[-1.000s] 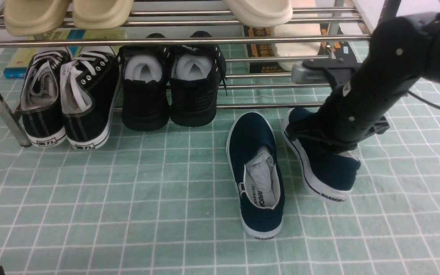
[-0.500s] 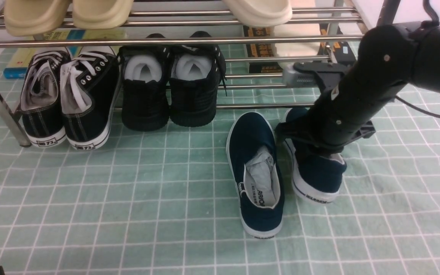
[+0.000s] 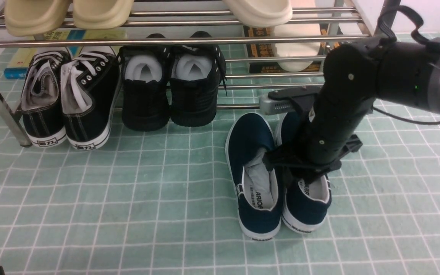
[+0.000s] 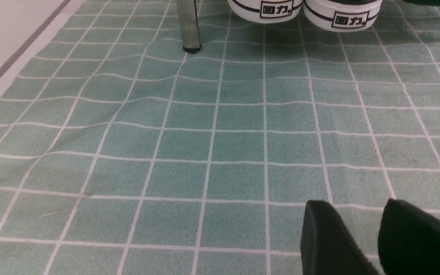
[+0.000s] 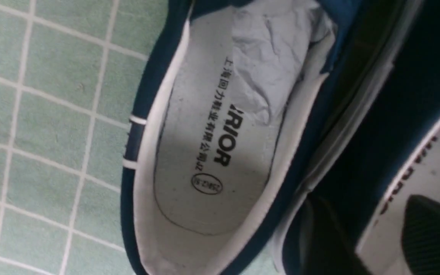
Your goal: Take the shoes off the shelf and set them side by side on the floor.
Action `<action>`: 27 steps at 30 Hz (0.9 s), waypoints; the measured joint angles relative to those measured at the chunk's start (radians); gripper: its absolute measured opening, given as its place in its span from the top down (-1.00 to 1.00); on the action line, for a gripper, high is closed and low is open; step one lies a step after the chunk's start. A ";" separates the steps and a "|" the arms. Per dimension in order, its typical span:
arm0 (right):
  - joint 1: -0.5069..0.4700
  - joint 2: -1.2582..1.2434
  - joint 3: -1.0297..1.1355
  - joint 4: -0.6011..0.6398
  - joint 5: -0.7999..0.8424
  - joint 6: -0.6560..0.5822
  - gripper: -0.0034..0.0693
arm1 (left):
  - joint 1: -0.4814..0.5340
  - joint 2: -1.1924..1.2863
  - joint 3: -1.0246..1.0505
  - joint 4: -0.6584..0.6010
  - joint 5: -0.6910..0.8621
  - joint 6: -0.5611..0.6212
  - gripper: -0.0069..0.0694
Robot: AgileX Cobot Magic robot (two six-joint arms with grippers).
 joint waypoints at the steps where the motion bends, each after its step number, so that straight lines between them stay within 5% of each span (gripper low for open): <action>1: 0.000 0.000 -0.015 -0.016 0.025 0.000 -0.09 | 0.000 0.000 0.000 0.000 0.000 0.000 0.19; 8: 0.000 0.002 -0.033 -0.043 0.058 -0.001 -0.21 | 0.000 0.000 0.000 0.000 0.000 0.000 0.19; 13: 0.001 0.035 -0.033 -0.040 0.048 -0.001 0.09 | 0.000 0.000 0.000 0.000 0.000 0.000 0.19; 18: 0.005 0.061 -0.035 -0.045 0.053 -0.002 0.79 | 0.000 0.000 0.000 0.000 0.000 0.000 0.19; 27: 0.007 0.061 -0.059 -0.122 0.164 -0.005 0.88 | 0.000 0.000 0.000 0.000 0.000 0.000 0.19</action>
